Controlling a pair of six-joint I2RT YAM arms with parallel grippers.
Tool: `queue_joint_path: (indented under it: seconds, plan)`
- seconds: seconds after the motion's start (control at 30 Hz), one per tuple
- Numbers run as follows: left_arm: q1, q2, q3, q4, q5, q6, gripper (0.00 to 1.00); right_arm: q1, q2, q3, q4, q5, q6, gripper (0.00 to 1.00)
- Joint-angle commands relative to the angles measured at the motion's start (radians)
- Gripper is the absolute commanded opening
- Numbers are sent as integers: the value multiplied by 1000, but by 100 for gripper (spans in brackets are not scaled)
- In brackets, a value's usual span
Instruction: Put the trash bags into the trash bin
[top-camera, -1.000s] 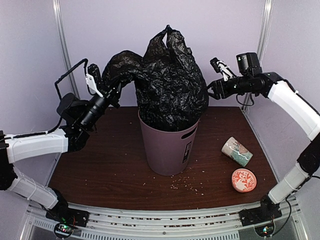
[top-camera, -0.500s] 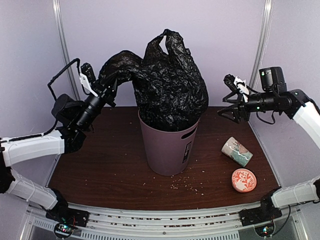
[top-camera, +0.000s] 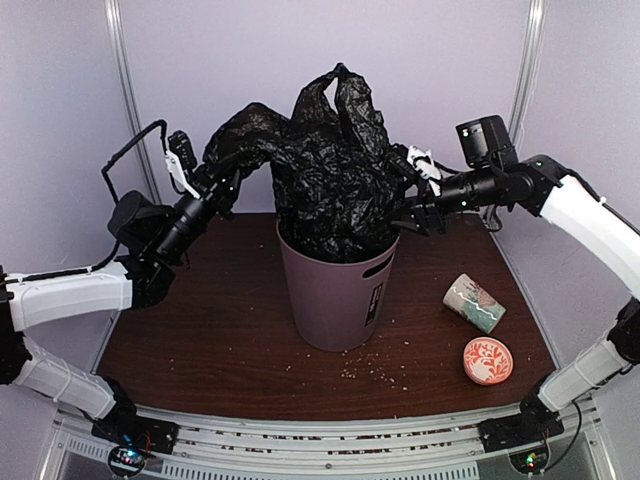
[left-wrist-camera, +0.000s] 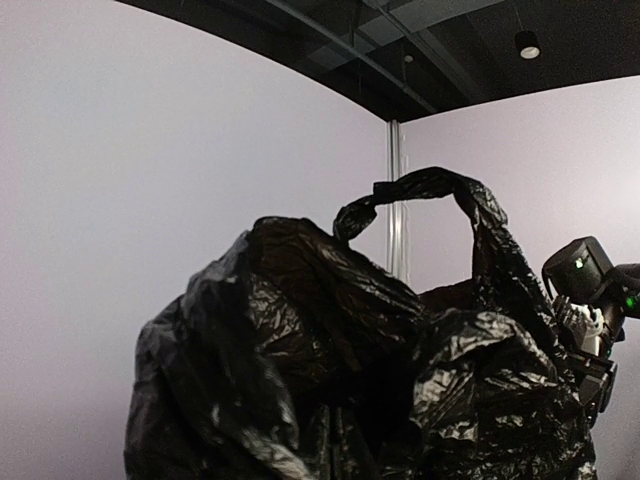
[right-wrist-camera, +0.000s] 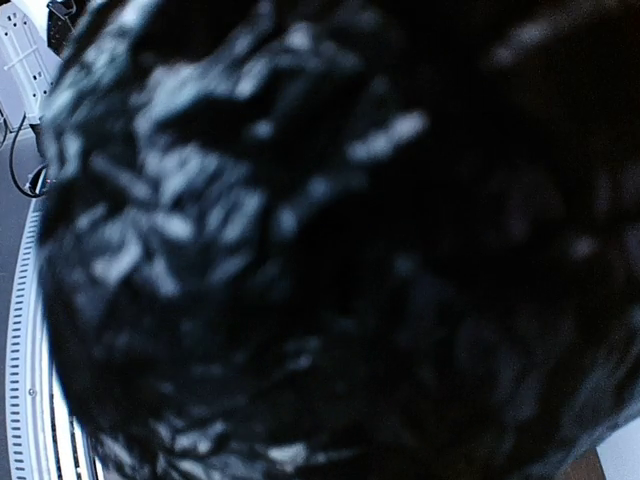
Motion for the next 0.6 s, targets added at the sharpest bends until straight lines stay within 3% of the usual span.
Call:
queue_joint_path:
  seconds: [0.0, 0.07, 0.33, 0.57]
  plan:
    - [3, 34, -38, 62, 43, -53, 0, 13, 30, -6, 40, 65, 49, 51]
    - [1, 51, -46, 74, 57, -70, 0, 13, 23, -24, 46, 83, 60, 51]
    - [-9, 121, -57, 129, 90, -108, 0, 13, -124, -112, 36, 159, 49, 78]
    - [-9, 163, -74, 183, 105, -130, 0, 13, -187, -98, 0, 170, 91, 85]
